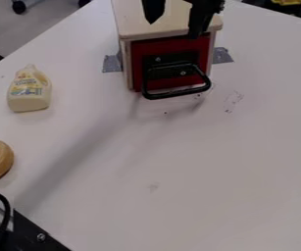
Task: Open the drawer
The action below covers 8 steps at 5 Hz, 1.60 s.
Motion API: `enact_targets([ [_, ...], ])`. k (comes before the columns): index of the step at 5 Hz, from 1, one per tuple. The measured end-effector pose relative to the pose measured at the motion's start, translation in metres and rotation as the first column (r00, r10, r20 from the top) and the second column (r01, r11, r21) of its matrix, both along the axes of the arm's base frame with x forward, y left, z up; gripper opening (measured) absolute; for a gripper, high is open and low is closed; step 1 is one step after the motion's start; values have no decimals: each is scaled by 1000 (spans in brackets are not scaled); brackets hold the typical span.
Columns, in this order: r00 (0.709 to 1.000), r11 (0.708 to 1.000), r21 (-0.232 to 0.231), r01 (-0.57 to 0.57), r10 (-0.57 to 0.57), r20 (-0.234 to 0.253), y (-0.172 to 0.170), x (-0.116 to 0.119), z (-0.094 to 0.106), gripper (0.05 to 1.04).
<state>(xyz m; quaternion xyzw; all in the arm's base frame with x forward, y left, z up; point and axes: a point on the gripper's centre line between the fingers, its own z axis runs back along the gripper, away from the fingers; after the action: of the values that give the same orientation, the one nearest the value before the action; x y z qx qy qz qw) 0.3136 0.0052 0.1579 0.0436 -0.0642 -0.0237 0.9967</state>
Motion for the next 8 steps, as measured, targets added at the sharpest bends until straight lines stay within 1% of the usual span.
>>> enact_targets([
  [1,1000,1000,1,-2,2,-27,0,-1,-8,999],
  [2,999,999,46,11,-9,-41,3,16,-41,999],
  [3,998,996,73,58,-56,-30,-3,27,-60,999],
  [4,991,986,96,133,-132,-18,-8,32,-78,999],
  [5,964,955,135,265,-265,-23,-18,27,-95,999],
  [6,915,902,158,403,-401,-46,-21,26,-115,999],
  [7,862,846,167,506,-505,-54,-23,32,-127,999],
  [8,836,824,143,548,-544,-67,-21,32,-137,999],
])
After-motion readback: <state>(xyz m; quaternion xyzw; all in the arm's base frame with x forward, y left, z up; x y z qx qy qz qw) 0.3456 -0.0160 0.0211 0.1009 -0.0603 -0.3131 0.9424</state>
